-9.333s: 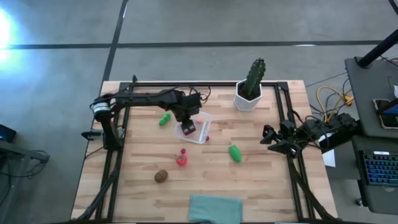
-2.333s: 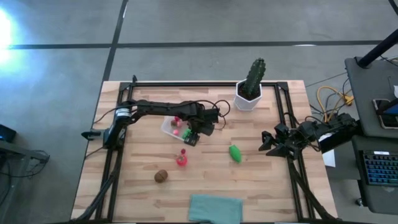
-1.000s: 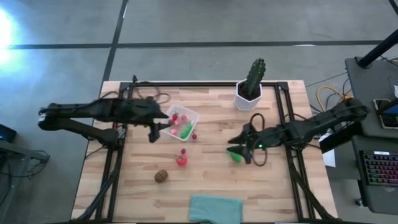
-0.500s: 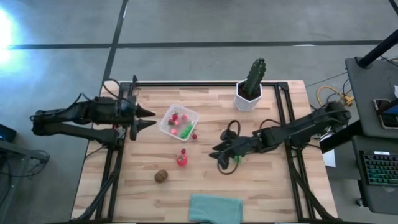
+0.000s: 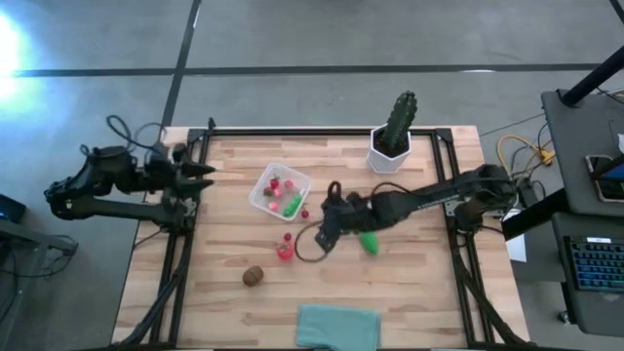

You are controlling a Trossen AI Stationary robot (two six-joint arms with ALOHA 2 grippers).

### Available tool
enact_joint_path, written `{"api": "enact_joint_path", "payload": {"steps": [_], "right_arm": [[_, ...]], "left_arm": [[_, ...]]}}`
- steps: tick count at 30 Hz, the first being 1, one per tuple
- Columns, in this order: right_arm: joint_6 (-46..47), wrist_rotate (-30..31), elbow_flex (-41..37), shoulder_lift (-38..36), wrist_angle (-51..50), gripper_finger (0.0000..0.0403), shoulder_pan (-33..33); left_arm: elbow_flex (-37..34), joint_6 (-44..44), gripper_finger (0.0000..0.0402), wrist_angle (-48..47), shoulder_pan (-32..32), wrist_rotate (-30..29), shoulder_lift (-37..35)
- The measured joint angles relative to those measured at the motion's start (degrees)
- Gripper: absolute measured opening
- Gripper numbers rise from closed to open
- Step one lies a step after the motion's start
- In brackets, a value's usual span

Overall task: Pick and placing Produce into tupperware
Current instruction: Put the right red cherry into the transparent bin

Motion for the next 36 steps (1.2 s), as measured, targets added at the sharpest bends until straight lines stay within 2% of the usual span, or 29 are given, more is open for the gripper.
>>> {"api": "enact_joint_path", "payload": {"steps": [6,19,23,25,29,36], "right_arm": [[-3.9,-9.3,-0.9,1.8,-0.7,0.0201,-3.5],[-15.0,-8.1,-1.0,2.1,4.4,0.0201,-4.5],[-26.0,-4.7,-1.0,3.3,9.9,0.0201,-5.9],[-30.6,-6.4,-1.0,4.6,11.3,0.0201,-7.1],[-30.5,-12.9,-1.0,7.8,10.9,0.0201,-9.8],[-31.2,-13.4,-0.2,13.2,12.7,0.0201,-11.6]], "left_arm": [[-0.9,-0.2,0.0173,-0.4,0.0,-1.0,-2.2],[-0.8,-0.2,0.0173,-0.4,0.0,-6.3,-1.8],[-0.8,-0.2,0.0173,-0.4,0.0,-6.6,-1.0],[-0.8,-0.2,0.0173,-0.5,0.0,-7.1,-0.7],[-0.8,-0.2,0.0173,-0.4,0.0,-7.7,0.1],[-0.8,-0.2,0.0173,-0.5,0.0,-7.7,1.1]]}}
